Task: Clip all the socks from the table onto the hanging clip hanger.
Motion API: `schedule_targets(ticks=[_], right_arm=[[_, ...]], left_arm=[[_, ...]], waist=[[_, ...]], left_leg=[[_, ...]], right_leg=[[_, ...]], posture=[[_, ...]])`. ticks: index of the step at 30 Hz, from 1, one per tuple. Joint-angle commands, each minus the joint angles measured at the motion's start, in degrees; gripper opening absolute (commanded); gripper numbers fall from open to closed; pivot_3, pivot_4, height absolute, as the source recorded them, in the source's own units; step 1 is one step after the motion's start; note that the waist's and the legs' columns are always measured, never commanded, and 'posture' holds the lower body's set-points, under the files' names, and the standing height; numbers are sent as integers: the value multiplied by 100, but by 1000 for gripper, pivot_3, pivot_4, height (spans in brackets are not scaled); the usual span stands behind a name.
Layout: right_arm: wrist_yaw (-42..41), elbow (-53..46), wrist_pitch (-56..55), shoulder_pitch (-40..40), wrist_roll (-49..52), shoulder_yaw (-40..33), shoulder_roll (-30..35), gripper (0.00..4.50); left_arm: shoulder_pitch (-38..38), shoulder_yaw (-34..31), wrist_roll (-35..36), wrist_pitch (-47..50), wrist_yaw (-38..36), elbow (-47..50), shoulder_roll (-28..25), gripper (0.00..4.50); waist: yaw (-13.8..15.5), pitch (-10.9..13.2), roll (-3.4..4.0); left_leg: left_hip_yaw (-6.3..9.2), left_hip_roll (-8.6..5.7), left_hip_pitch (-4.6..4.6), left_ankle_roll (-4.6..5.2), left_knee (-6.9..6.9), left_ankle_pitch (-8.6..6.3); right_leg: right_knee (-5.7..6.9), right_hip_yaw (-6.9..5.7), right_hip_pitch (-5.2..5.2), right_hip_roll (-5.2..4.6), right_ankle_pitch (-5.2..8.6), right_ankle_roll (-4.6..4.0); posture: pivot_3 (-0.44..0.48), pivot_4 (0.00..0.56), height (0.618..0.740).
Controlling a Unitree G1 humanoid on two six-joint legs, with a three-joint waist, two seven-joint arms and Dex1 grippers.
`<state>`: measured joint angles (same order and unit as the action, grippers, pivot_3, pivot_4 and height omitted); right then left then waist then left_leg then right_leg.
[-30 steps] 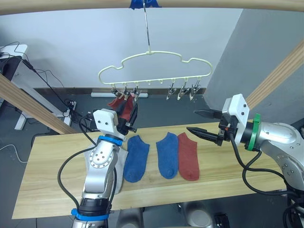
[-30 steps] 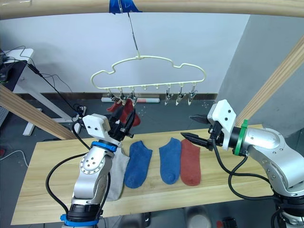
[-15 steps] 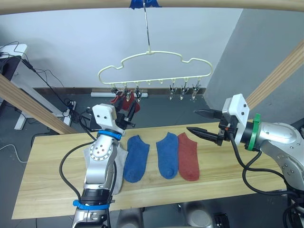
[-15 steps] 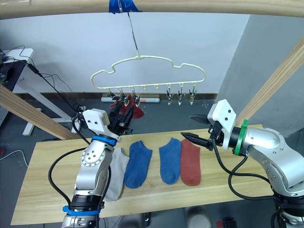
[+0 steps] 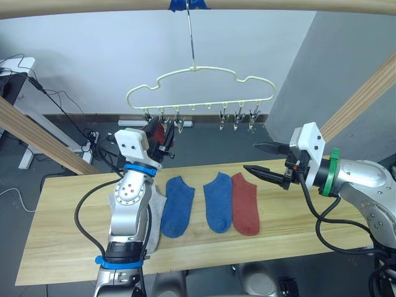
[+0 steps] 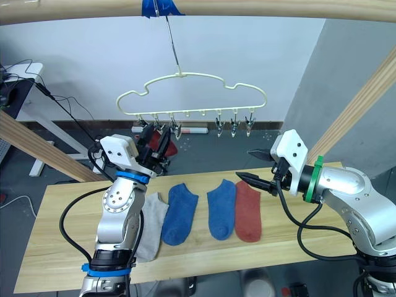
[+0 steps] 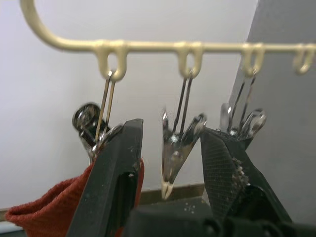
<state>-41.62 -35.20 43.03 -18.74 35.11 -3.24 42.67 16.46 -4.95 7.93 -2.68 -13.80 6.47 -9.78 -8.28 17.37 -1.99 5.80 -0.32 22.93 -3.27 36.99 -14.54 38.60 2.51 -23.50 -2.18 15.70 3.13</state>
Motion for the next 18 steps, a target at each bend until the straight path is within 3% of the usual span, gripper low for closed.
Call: schedule_targets(ticks=[1, 17, 18], right_arm=[[-22, -194, -86, 8, 74, -127, 52, 3206], [2, -209, -55, -15, 94, -122, 42, 3206], [3, -207, -57, -18, 92, -119, 40, 3206]], left_arm=[[-20, -5, 57, 44, 64, 341, 19, 1992], [63, 31, 138, 165, 24, 336, -5, 1992], [75, 30, 140, 153, 18, 327, -8, 1821]], waist=[[0, 0, 0], [0, 1, 0], [0, 1, 0]], left_leg=[[0, 0, 0, 0, 0, 0], [0, 0, 0, 0, 0, 0], [0, 0, 0, 0, 0, 0]], right_leg=[[0, 0, 0, 0, 0, 0], [-1, 0, 0, 0, 0, 0], [-1, 0, 0, 0, 0, 0]], posture=[[-308, 311, 740], [-310, 313, 740], [-310, 313, 740]])
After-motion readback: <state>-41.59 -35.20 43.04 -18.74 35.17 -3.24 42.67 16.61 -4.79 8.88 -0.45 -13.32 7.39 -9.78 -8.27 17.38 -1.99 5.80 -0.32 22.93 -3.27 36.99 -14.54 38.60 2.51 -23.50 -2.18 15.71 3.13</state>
